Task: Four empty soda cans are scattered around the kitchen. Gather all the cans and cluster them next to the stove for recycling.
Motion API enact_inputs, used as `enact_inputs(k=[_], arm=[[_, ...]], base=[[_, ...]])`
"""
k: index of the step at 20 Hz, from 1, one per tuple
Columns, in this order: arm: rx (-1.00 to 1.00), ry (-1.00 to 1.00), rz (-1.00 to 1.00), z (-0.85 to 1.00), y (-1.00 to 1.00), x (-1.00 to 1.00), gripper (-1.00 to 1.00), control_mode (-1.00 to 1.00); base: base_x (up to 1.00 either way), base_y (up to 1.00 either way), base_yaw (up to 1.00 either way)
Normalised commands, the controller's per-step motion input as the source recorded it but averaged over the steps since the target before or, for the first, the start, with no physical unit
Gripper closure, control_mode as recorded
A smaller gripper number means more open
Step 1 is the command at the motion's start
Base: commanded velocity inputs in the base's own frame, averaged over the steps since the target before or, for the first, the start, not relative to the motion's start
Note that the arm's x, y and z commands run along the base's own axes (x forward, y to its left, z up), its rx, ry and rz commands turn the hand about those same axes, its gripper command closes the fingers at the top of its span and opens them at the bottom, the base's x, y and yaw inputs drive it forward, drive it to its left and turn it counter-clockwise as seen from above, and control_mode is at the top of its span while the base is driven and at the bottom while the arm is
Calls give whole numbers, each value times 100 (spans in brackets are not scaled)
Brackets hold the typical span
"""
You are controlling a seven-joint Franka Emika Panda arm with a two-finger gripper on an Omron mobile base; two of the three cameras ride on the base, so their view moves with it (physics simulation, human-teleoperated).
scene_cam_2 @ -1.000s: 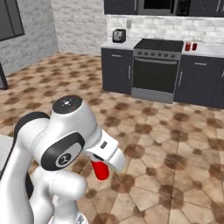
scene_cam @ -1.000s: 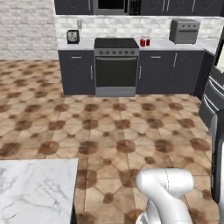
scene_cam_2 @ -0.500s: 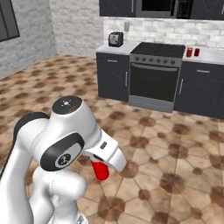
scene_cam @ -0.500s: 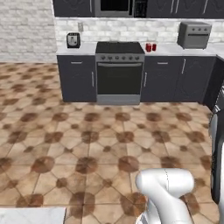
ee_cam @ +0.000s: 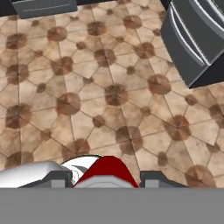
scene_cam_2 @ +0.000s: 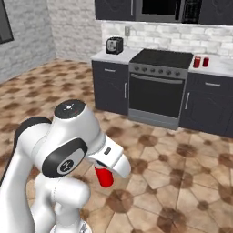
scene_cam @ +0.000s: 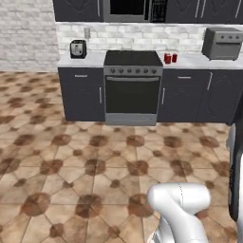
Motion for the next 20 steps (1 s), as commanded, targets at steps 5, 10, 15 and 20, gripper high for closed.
enact_inputs(k=[5,10,15,20], arm=[[0,0,0,0,0,0,100,100],[0,0,0,0,0,0,100,100],[0,0,0,0,0,0,100,100],[0,0,0,0,0,0,100,100]], base=[[86,-61,5],[83,-59,6],[83,-53,6],[77,-51,6]])
